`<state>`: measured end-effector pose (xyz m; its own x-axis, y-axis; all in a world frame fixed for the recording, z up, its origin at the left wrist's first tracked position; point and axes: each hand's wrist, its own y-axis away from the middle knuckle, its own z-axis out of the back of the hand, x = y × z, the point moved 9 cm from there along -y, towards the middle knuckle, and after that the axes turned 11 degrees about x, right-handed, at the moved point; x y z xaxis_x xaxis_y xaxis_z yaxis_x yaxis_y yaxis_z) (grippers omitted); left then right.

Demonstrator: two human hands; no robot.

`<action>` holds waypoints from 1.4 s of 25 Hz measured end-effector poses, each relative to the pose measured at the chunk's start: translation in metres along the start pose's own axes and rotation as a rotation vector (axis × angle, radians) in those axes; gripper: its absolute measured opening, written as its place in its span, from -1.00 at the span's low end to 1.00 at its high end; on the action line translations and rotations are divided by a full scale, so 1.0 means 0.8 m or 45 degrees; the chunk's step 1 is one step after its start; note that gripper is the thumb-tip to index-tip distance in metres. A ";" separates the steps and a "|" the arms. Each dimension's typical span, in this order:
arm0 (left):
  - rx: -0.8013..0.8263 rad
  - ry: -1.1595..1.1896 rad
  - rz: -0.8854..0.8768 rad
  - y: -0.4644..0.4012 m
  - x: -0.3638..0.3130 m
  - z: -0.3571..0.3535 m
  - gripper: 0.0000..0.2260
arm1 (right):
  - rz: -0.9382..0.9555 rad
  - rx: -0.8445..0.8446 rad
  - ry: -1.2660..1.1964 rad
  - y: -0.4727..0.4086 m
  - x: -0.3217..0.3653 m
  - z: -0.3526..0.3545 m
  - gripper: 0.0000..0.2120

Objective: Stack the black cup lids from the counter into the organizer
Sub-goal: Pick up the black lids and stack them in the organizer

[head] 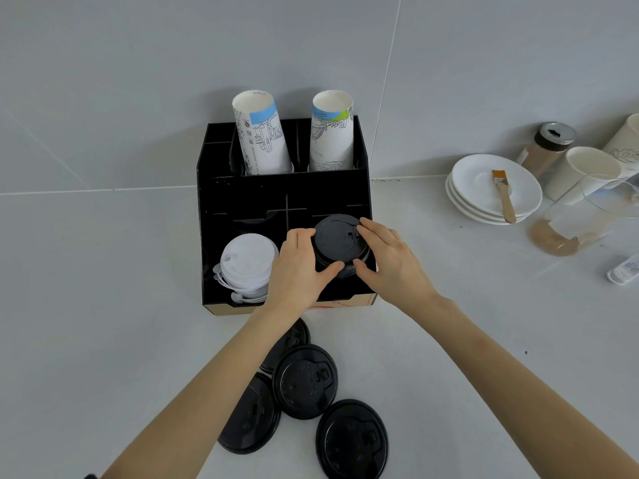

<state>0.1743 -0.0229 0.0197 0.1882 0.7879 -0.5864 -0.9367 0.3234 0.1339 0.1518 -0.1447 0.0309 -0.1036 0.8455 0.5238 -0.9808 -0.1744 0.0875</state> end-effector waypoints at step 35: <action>0.292 -0.316 -0.079 0.200 0.082 -0.071 -0.38 | 0.033 0.440 -0.078 0.150 0.053 -0.148 -0.39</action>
<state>0.0204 0.0509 -0.0426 0.3350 0.8575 -0.3904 -0.8358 0.4617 0.2971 0.0103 -0.0701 -0.0372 -0.1076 0.8087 0.5783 -0.8629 -0.3648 0.3496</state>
